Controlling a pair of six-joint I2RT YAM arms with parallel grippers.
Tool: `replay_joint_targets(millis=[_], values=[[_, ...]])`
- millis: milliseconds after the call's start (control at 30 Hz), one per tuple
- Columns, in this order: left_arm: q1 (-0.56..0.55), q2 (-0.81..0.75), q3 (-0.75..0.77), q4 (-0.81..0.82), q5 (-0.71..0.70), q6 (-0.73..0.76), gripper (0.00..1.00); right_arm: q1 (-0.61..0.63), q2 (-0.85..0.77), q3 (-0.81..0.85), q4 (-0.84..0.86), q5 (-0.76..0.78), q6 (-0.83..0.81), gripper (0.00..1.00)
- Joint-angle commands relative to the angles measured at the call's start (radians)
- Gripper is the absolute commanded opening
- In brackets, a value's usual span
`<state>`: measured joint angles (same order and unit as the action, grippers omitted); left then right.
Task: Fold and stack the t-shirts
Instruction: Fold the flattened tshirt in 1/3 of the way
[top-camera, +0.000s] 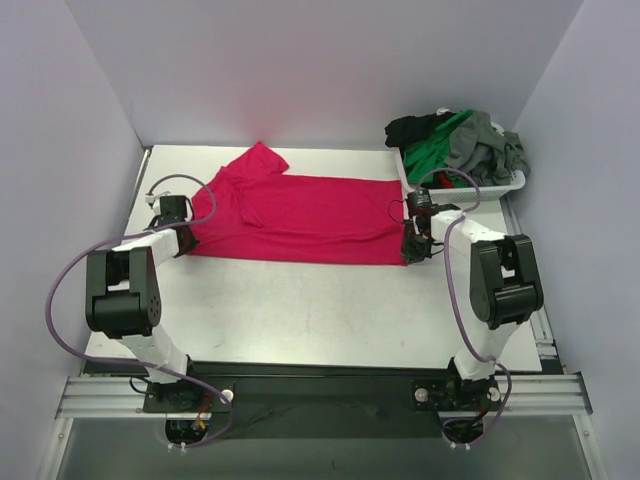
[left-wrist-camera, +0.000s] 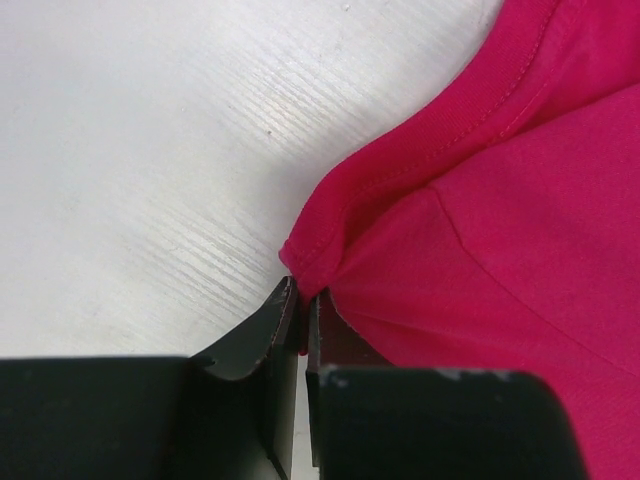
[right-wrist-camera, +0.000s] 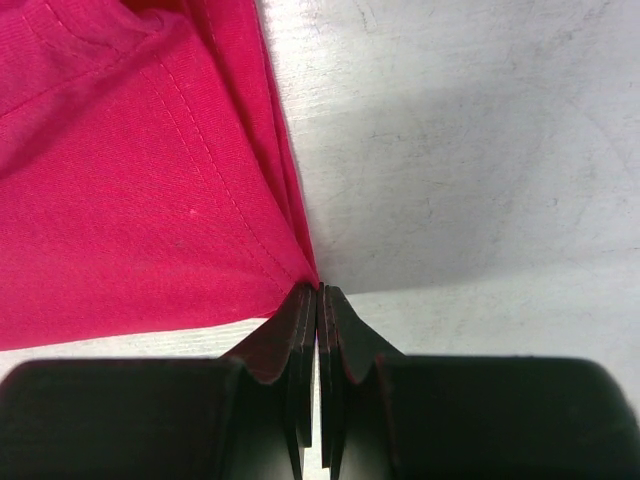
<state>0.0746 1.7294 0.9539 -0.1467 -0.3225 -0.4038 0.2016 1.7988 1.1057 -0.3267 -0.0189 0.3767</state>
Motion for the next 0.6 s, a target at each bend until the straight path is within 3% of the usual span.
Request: replay_joint_targets(millis=[0, 133, 167, 233, 333, 400, 567], values=[[0.008, -0.051, -0.006, -0.008, -0.032, -0.001, 0.03, -0.007, -0.049, -0.01, -0.063, 0.05, 0.001, 0.0], [0.008, -0.091, -0.004, -0.048, -0.047, -0.003, 0.2, 0.001, -0.067, -0.007, -0.075, 0.051, -0.001, 0.04], [0.008, -0.103, -0.004, -0.054, -0.052, 0.0, 0.27, 0.005, -0.075, -0.004, -0.078, 0.053, -0.001, 0.09], [0.008, -0.141, -0.006, -0.063, -0.064, 0.006, 0.52, 0.012, -0.101, -0.003, -0.083, 0.056, -0.002, 0.26], [0.002, -0.185, -0.003, -0.073, -0.073, 0.02, 0.76, 0.039, -0.136, 0.005, -0.09, 0.071, -0.007, 0.44], [-0.021, -0.205, 0.002, -0.083, -0.104, 0.031, 0.81, 0.071, -0.148, 0.019, -0.092, 0.076, -0.01, 0.52], [-0.16, -0.249, 0.016, -0.047, -0.135, 0.043, 0.87, 0.127, -0.128, 0.074, -0.08, 0.028, -0.019, 0.57]])
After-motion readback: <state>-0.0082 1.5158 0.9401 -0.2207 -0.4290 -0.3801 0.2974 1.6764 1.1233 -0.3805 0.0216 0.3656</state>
